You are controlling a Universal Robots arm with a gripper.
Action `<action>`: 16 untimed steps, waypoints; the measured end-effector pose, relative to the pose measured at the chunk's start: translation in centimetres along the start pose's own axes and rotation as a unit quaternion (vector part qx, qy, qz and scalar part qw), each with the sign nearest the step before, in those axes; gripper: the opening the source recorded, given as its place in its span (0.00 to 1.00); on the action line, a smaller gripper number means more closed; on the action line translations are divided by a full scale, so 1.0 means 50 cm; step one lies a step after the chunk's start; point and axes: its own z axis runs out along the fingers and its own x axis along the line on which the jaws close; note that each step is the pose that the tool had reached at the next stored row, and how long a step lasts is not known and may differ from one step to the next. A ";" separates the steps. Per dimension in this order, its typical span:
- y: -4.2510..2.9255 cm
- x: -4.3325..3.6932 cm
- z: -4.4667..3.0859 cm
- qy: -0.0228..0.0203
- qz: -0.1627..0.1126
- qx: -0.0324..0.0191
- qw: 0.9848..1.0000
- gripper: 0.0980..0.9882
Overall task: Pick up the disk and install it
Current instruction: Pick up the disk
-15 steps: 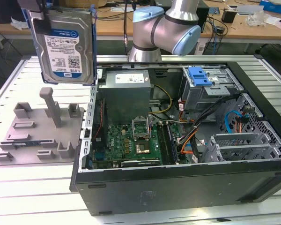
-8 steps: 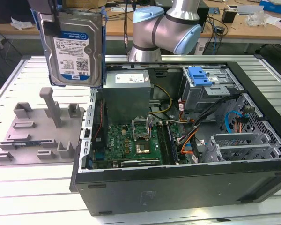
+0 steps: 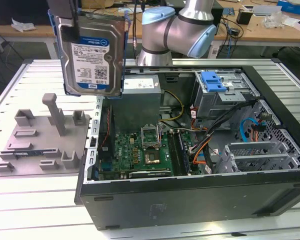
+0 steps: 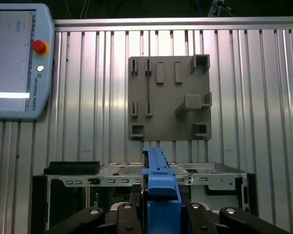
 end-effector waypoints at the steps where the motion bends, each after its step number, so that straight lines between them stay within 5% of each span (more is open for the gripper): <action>1: -0.012 0.005 -0.002 0.000 0.000 -0.002 1.000 0.30; 16: -0.133 0.060 -0.015 0.004 0.000 -0.018 1.000 0.30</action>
